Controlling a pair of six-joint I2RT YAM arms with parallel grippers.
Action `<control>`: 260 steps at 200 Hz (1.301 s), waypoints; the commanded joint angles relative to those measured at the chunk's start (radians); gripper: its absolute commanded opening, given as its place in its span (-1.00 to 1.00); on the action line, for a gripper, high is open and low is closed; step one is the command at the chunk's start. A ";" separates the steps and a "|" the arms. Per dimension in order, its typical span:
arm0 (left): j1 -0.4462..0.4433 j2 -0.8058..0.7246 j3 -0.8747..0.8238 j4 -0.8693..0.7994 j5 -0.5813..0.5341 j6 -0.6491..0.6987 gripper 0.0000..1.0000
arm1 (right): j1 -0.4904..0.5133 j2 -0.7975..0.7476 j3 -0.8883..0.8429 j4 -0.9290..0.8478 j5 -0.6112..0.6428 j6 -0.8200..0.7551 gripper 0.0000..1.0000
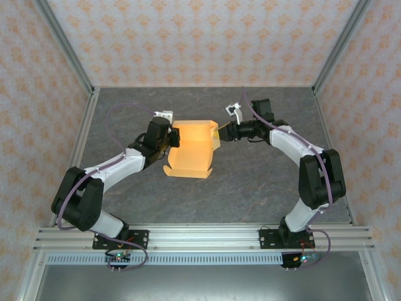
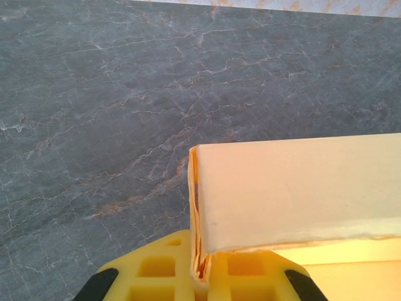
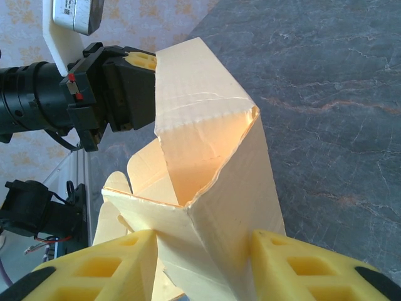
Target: Fold the paper box
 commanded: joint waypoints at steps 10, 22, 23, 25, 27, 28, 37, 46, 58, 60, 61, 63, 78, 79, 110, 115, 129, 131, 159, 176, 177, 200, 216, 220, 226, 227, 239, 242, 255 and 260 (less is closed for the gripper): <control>-0.016 0.013 0.034 0.016 0.019 -0.005 -1.00 | 0.018 0.003 -0.005 0.033 0.026 0.015 -0.17; -0.020 0.015 0.039 0.014 0.020 -0.006 -1.00 | 0.023 0.002 -0.013 0.045 0.042 0.024 -0.17; -0.021 0.015 0.040 0.013 0.020 -0.007 -1.00 | 0.025 0.001 -0.014 0.046 0.044 0.025 -0.17; -0.022 0.015 0.040 0.011 0.020 -0.006 -1.00 | 0.026 0.001 -0.015 0.047 0.047 0.026 -0.17; -0.024 0.015 0.042 0.010 0.018 -0.006 -1.00 | 0.026 0.001 -0.015 0.049 0.050 0.028 -0.17; -0.024 0.015 0.042 0.010 0.018 -0.006 -1.00 | 0.026 0.001 -0.017 0.049 0.051 0.028 -0.17; -0.027 0.016 0.046 0.005 0.019 -0.006 -1.00 | 0.029 -0.001 -0.021 0.054 0.065 0.031 -0.18; -0.029 0.016 0.047 0.004 0.020 -0.003 -1.00 | 0.031 -0.001 -0.029 0.073 0.082 0.044 -0.18; -0.034 0.019 0.051 0.001 0.020 -0.002 -1.00 | 0.034 -0.007 -0.037 0.092 0.105 0.056 -0.18; -0.036 0.019 0.050 0.000 0.020 -0.002 -1.00 | 0.034 -0.008 -0.038 0.095 0.108 0.059 -0.19; -0.036 0.019 0.052 -0.001 0.020 -0.002 -1.00 | 0.035 -0.008 -0.039 0.098 0.109 0.060 -0.18; -0.036 0.020 0.052 -0.001 0.019 -0.002 -1.00 | 0.035 -0.009 -0.041 0.102 0.115 0.064 -0.18; -0.039 0.021 0.055 -0.005 0.018 -0.001 -1.00 | 0.039 -0.018 -0.049 0.118 0.156 0.081 -0.18; -0.039 0.021 0.055 -0.005 0.017 -0.001 -1.00 | 0.039 -0.019 -0.049 0.120 0.159 0.081 -0.18; -0.045 0.019 0.056 -0.008 0.018 -0.002 -1.00 | 0.049 -0.035 -0.069 0.139 0.246 0.105 -0.18; -0.044 0.018 0.056 -0.007 0.018 -0.002 -1.00 | 0.051 -0.037 -0.073 0.144 0.256 0.106 -0.18; -0.048 0.018 0.056 -0.007 0.020 -0.002 -1.00 | 0.054 -0.042 -0.087 0.156 0.270 0.109 -0.18; -0.050 0.017 0.057 -0.008 0.020 -0.002 -1.00 | 0.054 -0.041 -0.089 0.157 0.272 0.110 -0.18; -0.055 0.015 0.062 -0.013 0.020 -0.002 -1.00 | 0.062 -0.045 -0.111 0.176 0.277 0.113 -0.17; -0.055 0.015 0.064 -0.016 0.018 -0.001 -1.00 | 0.061 -0.050 -0.128 0.188 0.273 0.105 -0.15; -0.056 0.015 0.064 -0.016 0.017 -0.001 -1.00 | 0.063 -0.050 -0.129 0.188 0.272 0.104 -0.15; -0.056 0.012 0.063 -0.020 0.011 0.001 -1.00 | 0.062 -0.051 -0.141 0.186 0.243 0.079 -0.10; -0.056 0.010 0.063 -0.026 0.001 0.001 -1.00 | 0.062 -0.048 -0.138 0.182 0.210 0.071 -0.11; -0.057 0.009 0.062 -0.026 0.000 0.001 -1.00 | 0.062 -0.047 -0.136 0.182 0.201 0.070 -0.11; -0.056 0.008 0.063 -0.028 0.000 0.002 -1.00 | 0.063 -0.046 -0.135 0.183 0.188 0.070 -0.11; -0.056 0.007 0.063 -0.028 0.000 0.001 -1.00 | 0.063 -0.046 -0.136 0.183 0.184 0.070 -0.11; -0.056 0.004 0.062 -0.028 0.003 0.000 -1.00 | 0.063 -0.043 -0.136 0.183 0.159 0.063 -0.11; -0.056 0.004 0.062 -0.028 0.003 0.001 -1.00 | 0.062 -0.044 -0.137 0.182 0.159 0.062 -0.11; -0.056 0.002 0.062 -0.027 0.004 0.001 -1.00 | 0.062 -0.043 -0.138 0.181 0.163 0.060 -0.11; -0.055 0.001 0.061 -0.028 0.005 0.001 -1.00 | 0.062 -0.041 -0.137 0.178 0.166 0.058 -0.12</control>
